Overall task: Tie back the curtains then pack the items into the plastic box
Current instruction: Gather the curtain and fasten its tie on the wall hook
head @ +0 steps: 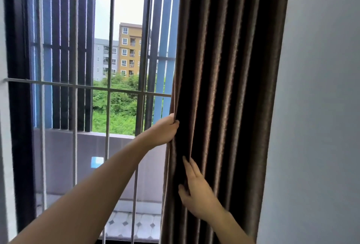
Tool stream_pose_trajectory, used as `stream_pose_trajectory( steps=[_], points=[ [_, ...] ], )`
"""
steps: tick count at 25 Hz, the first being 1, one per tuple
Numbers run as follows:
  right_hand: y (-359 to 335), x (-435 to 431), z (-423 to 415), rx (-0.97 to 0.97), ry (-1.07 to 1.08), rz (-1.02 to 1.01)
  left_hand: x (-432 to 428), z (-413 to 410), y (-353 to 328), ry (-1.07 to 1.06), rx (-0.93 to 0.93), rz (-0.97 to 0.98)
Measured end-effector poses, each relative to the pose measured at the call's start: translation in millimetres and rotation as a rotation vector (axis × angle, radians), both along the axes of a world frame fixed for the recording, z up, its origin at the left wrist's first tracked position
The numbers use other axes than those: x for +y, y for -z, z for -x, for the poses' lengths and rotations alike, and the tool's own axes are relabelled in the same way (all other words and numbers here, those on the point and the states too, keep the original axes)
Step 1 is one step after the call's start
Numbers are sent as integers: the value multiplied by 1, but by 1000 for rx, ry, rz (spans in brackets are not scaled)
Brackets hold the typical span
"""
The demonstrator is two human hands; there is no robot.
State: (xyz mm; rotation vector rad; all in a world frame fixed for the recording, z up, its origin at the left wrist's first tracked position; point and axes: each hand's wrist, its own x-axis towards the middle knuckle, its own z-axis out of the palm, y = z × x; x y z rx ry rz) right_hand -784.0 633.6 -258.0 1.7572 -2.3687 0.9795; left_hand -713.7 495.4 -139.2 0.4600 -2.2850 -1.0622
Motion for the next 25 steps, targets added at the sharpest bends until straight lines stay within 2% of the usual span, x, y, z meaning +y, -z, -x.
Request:
stream_pose_trajectory(
  steps=[9,14,18,21,22,25],
  points=[
    [12,0,-15,39,-152,-106,2,-2,-8,41,-73,86],
    [20,1,-22,24,-192,-111,3,4,-4,-17,-25,97],
    [20,-1,-28,63,-200,-93,14,1,-6,-2,-22,18],
    [20,-1,-30,75,-193,-105,19,-5,-6,87,-20,-174],
    [20,-1,-31,76,-198,-116,20,-6,-5,76,-31,-153],
    [24,2,-28,93,-193,-115,22,-7,-6,-11,-102,108]
  ],
)
